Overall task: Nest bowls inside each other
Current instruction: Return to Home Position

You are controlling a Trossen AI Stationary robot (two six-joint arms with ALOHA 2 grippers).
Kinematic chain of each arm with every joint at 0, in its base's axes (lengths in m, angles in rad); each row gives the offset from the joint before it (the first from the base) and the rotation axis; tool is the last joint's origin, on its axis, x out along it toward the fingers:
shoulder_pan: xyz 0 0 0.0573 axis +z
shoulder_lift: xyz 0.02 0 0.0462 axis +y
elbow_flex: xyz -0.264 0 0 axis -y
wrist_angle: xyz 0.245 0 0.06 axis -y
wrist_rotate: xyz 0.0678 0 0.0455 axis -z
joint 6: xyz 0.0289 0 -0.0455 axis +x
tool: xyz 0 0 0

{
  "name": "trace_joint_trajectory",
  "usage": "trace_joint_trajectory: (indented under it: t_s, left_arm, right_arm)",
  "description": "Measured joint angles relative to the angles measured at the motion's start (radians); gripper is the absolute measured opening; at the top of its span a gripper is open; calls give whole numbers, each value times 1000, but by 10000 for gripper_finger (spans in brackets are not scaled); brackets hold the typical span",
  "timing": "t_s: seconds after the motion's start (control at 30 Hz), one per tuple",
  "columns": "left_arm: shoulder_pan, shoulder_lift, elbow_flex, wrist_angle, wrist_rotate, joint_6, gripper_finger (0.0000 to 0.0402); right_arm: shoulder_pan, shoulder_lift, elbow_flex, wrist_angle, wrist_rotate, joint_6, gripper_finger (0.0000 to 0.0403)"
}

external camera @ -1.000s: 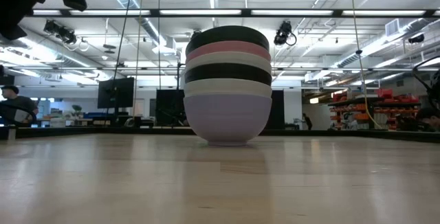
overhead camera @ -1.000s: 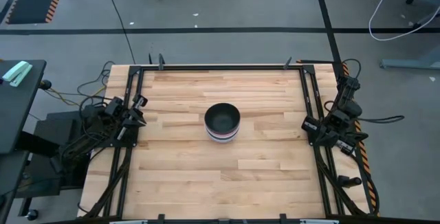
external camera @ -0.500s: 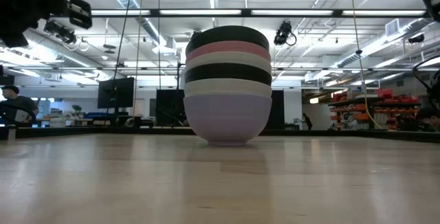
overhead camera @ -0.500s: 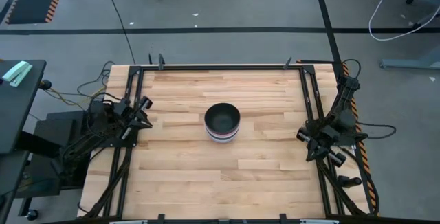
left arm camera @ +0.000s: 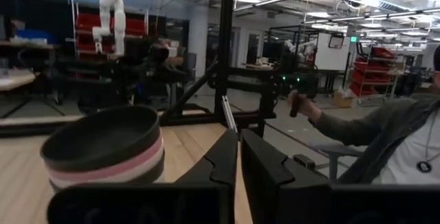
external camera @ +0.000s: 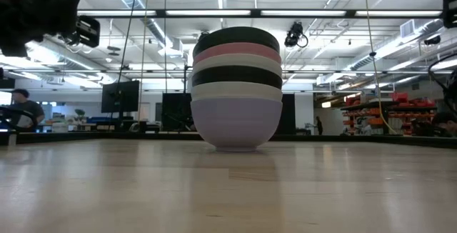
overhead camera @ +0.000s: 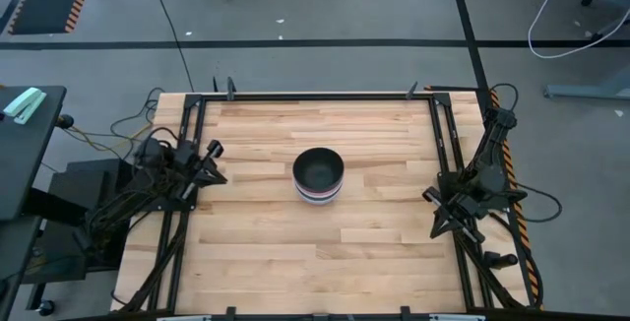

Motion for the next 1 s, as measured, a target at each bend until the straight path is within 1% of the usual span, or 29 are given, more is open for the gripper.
trace_joint_trajectory:
  t_s: [0.1, 0.23, 0.37, 0.4, 0.5, 0.8, 1.0]
  left_arm:
    - [0, 0, 0, -39, 0, 9, 23]
    - [0, 0, 0, -42, 0, 9, 27]
    - [0, 0, 0, -37, 0, 12, 34]
    - [0, 0, 0, -37, 0, 11, 35]
    - [0, 0, 0, -37, 0, 11, 36]
    - [0, 0, 0, -37, 0, 9, 23]
    - [0, 0, 0, -37, 0, 8, 30]
  right_arm:
    - [0, 3, 0, -1, 0, 21, 18]
    - [0, 3, 0, 1, 3, 65, 18]
    - [0, 3, 0, 7, 98, 79, 18]
    - [0, 3, 0, 9, 106, 78, 18]
    - [1, 3, 0, 9, 77, 77, 18]
    - [1, 3, 0, 9, 75, 76, 18]
    - [1, 3, 0, 9, 75, 76, 18]
